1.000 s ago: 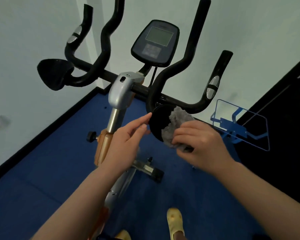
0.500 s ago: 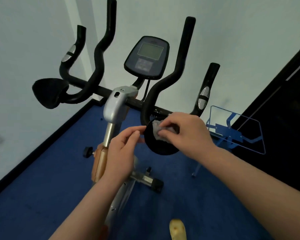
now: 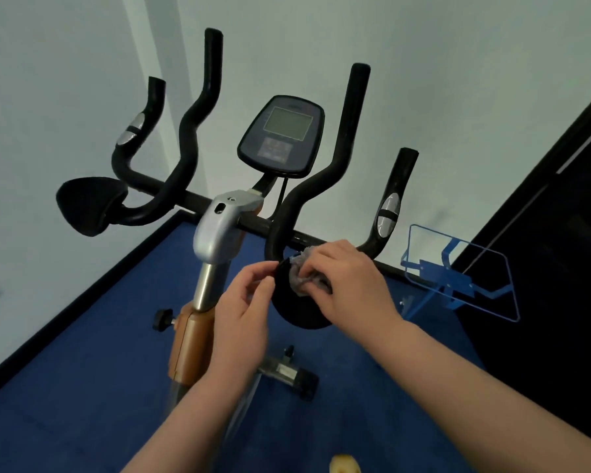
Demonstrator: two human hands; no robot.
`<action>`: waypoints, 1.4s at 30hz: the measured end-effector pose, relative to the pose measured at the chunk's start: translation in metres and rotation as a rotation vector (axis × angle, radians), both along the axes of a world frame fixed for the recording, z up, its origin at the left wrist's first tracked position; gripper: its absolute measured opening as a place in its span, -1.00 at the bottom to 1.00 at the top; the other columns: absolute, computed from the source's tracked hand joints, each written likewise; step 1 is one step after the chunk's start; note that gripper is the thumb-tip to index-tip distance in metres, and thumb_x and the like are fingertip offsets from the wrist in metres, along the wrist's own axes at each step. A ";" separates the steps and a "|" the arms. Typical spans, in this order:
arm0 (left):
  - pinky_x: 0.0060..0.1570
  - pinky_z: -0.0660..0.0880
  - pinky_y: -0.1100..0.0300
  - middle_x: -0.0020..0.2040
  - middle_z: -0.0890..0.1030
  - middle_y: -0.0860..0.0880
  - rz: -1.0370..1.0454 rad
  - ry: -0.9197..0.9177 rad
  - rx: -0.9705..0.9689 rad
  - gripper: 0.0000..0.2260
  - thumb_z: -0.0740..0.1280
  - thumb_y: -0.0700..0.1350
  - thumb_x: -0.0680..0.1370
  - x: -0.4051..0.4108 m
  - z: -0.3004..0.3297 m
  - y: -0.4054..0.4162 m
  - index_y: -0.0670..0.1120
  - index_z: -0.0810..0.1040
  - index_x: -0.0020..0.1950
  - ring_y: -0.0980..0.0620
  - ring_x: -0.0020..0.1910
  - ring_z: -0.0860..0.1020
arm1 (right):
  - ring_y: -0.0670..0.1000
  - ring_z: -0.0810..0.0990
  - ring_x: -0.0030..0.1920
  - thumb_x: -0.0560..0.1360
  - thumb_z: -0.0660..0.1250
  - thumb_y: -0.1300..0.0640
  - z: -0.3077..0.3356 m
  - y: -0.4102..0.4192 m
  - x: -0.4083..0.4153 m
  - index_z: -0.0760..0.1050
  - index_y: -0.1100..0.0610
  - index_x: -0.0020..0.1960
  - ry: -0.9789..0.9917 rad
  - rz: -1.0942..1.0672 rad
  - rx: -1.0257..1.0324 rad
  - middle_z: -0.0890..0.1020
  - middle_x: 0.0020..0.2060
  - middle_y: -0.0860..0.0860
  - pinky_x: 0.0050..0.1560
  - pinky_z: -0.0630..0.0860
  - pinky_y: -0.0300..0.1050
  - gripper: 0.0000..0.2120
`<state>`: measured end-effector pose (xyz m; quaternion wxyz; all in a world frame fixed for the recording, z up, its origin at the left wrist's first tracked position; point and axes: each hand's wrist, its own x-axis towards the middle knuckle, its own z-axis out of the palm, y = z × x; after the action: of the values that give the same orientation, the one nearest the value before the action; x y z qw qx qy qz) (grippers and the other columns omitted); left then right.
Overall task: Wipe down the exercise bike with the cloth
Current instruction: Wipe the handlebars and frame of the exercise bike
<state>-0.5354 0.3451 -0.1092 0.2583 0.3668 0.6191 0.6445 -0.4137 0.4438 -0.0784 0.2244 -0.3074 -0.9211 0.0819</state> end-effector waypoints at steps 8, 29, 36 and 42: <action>0.08 0.35 0.49 0.09 0.53 0.22 0.054 0.334 -0.037 -0.73 0.32 -0.10 0.53 0.008 -0.008 0.015 0.07 0.51 0.22 0.33 0.12 0.46 | -0.19 0.55 -0.19 0.24 0.53 -0.04 0.024 0.021 0.028 0.61 -0.06 -0.26 0.174 -0.037 -0.407 0.61 -0.29 -0.17 -0.16 0.50 -0.22 -0.86; 0.05 0.39 0.44 0.00 0.57 0.27 0.298 0.362 -0.022 -0.74 0.32 -0.15 0.51 0.022 -0.020 0.030 0.17 0.55 0.12 0.27 0.08 0.51 | -0.17 0.58 -0.17 0.24 0.56 0.04 -0.003 0.013 0.041 0.62 -0.04 -0.26 0.304 -0.093 -0.449 0.59 -0.25 -0.17 -0.14 0.50 -0.24 -0.87; 0.21 0.37 0.05 0.10 0.57 0.15 0.452 0.665 -0.043 -0.83 0.30 -0.12 0.52 0.039 -0.010 0.059 0.06 0.57 0.08 0.16 0.15 0.48 | -0.14 0.55 -0.06 0.38 0.47 0.03 0.035 0.080 0.045 0.66 -0.05 -0.11 0.294 0.083 -0.283 0.60 -0.14 -0.16 -0.04 0.45 -0.30 -0.91; 0.17 0.34 0.13 0.11 0.58 0.11 0.613 0.807 -0.217 -0.84 0.26 -0.05 0.54 0.043 -0.017 0.075 0.03 0.59 0.06 0.07 0.13 0.50 | -0.07 0.62 -0.07 0.33 0.46 -0.09 0.011 0.106 0.044 0.63 -0.15 -0.01 -0.173 0.211 -0.039 0.69 -0.12 -0.18 -0.08 0.52 -0.15 -0.76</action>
<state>-0.4923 0.4200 -0.1266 -0.1651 0.3592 0.8118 0.4297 -0.3693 0.5494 -0.0673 0.1284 -0.2192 -0.9624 0.0963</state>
